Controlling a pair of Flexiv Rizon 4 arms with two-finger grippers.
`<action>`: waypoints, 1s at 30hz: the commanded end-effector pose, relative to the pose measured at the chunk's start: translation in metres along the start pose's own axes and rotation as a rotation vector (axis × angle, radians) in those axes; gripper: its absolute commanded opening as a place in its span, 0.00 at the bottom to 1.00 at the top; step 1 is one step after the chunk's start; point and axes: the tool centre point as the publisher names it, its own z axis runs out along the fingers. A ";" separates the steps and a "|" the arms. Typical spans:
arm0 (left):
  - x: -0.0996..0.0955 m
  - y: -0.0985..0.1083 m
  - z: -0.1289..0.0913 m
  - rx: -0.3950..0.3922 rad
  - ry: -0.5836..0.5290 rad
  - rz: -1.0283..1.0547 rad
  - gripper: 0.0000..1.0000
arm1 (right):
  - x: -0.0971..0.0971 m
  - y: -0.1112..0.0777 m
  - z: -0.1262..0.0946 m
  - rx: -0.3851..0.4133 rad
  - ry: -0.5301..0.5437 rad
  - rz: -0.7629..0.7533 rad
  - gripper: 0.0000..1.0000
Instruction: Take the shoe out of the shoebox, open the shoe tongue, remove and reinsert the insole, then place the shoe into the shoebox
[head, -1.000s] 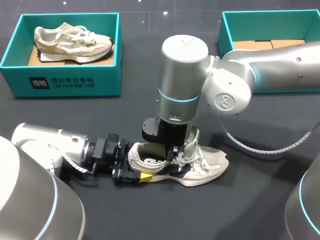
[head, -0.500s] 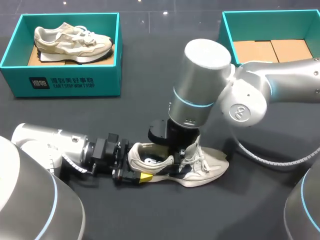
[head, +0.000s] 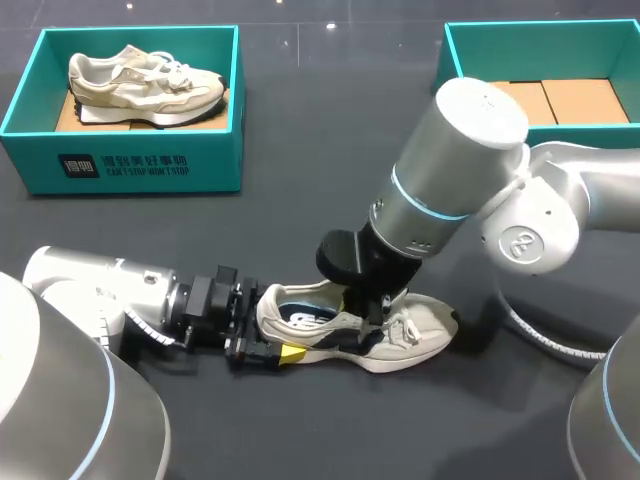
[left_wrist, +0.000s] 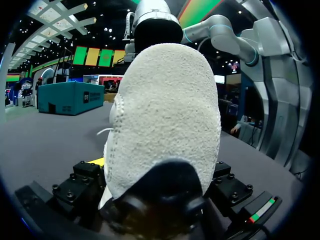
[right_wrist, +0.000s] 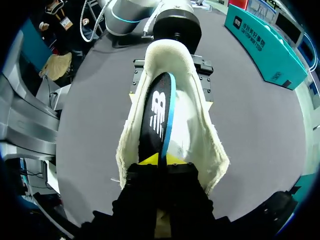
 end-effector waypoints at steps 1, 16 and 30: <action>-0.001 0.000 0.000 -0.001 -0.003 -0.001 0.00 | 0.003 -0.003 -0.006 -0.051 -0.010 -0.022 0.00; -0.001 0.000 0.000 -0.001 -0.003 -0.001 0.00 | -0.002 -0.005 -0.012 -0.151 -0.042 -0.108 0.00; -0.001 0.000 0.000 -0.001 -0.003 -0.001 0.00 | -0.006 -0.001 -0.027 -0.195 -0.081 -0.224 0.00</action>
